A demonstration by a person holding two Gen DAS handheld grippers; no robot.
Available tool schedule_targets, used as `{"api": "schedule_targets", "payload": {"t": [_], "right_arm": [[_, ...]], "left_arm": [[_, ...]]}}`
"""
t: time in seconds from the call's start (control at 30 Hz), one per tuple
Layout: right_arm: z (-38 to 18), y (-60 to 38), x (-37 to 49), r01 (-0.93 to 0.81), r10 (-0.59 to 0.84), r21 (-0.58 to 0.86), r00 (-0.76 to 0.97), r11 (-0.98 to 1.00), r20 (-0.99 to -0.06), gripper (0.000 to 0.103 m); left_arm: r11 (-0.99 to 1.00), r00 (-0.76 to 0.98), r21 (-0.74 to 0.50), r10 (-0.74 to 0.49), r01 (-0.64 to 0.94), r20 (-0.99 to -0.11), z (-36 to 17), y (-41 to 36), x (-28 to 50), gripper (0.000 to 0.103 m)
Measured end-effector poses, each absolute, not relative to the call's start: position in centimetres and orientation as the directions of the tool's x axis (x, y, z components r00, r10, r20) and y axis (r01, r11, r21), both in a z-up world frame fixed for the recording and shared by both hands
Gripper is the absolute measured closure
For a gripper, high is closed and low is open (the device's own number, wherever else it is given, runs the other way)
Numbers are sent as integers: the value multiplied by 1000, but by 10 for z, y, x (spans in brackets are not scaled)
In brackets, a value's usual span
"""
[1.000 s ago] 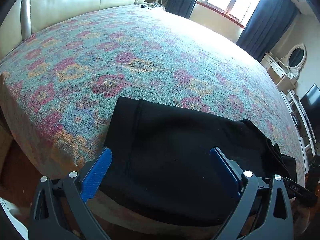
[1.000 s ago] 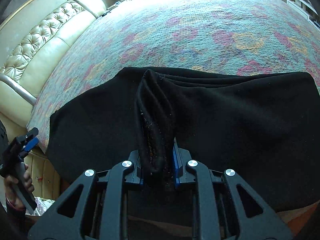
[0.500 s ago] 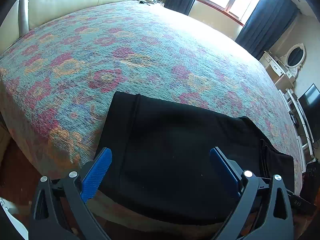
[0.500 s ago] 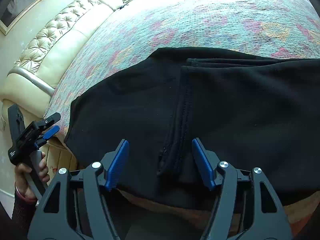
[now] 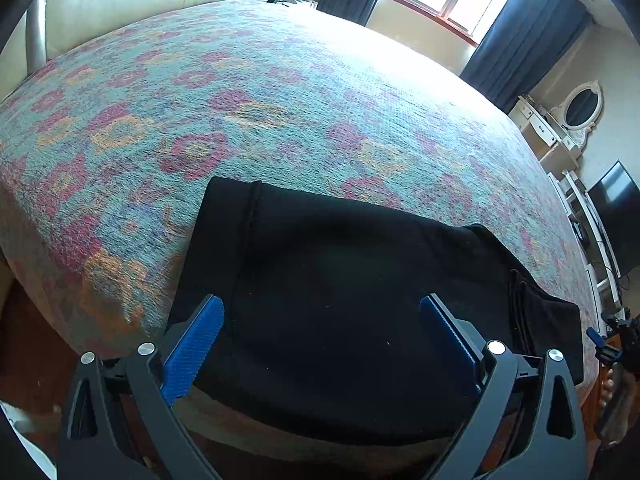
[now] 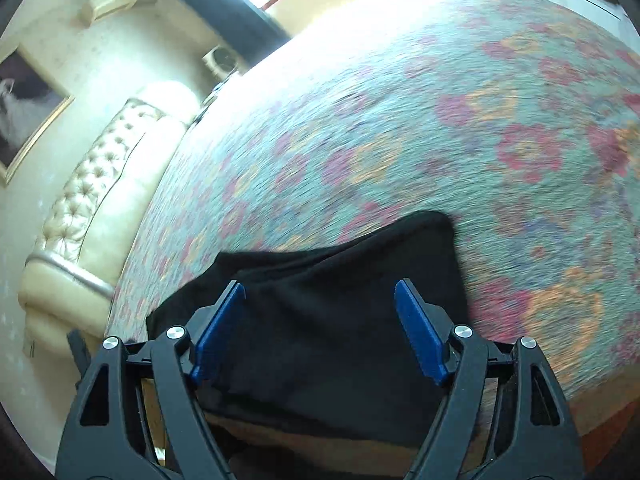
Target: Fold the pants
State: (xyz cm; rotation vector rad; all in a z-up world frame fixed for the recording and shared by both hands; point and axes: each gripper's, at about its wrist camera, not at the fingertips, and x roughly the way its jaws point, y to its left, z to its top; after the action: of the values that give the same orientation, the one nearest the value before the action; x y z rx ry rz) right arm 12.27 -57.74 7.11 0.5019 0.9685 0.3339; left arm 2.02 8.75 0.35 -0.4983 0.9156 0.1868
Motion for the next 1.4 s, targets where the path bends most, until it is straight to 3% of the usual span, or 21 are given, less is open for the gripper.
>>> {"api": "schedule_targets", "payload": {"t": [0.07,0.3,0.47,0.5,0.57,0.63,0.73,0.9,1.0,1.17,1.4], "right_arm": [[51,-604,135,21,480,577,531,816,-699,26],[-4,-627,167,31,695,789,453,614,-559,26],[-9,-613,178,-24,734,792,394,610,-553,28],[-9,-610,178,-32,739,792,383,610,-554,31],[-14,-606,180,-25,734,781,363,624,-575,58],[-18,-604,182,-17,721,767,355,642,-595,72],[-25,-613,181,2,731,782,354,624,-584,79],[-30,-622,180,19,757,813,354,582,-550,78],[-36,-636,176,37,793,853,349,521,-499,70],[-33,-639,158,24,804,853,318,522,-502,61],[-34,-644,136,30,814,860,309,509,-492,65]], "left_arm": [[869,603,-337,-58,-362,-796,3,87,20,6],[845,577,-371,-93,-384,-811,-4,90,21,6],[838,577,-377,-93,-394,-811,-5,92,20,6],[839,576,-376,-93,-394,-812,-5,92,20,6],[839,573,-375,-94,-395,-814,-6,92,20,6],[838,568,-376,-98,-396,-817,-7,91,20,6],[834,562,-381,-106,-398,-820,-9,92,21,6],[831,557,-384,-110,-403,-823,-11,91,20,6],[830,555,-382,-108,-406,-825,-10,91,19,6],[826,551,-389,-117,-409,-827,-11,91,19,6],[830,546,-388,-124,-401,-829,-12,88,21,6]]}}
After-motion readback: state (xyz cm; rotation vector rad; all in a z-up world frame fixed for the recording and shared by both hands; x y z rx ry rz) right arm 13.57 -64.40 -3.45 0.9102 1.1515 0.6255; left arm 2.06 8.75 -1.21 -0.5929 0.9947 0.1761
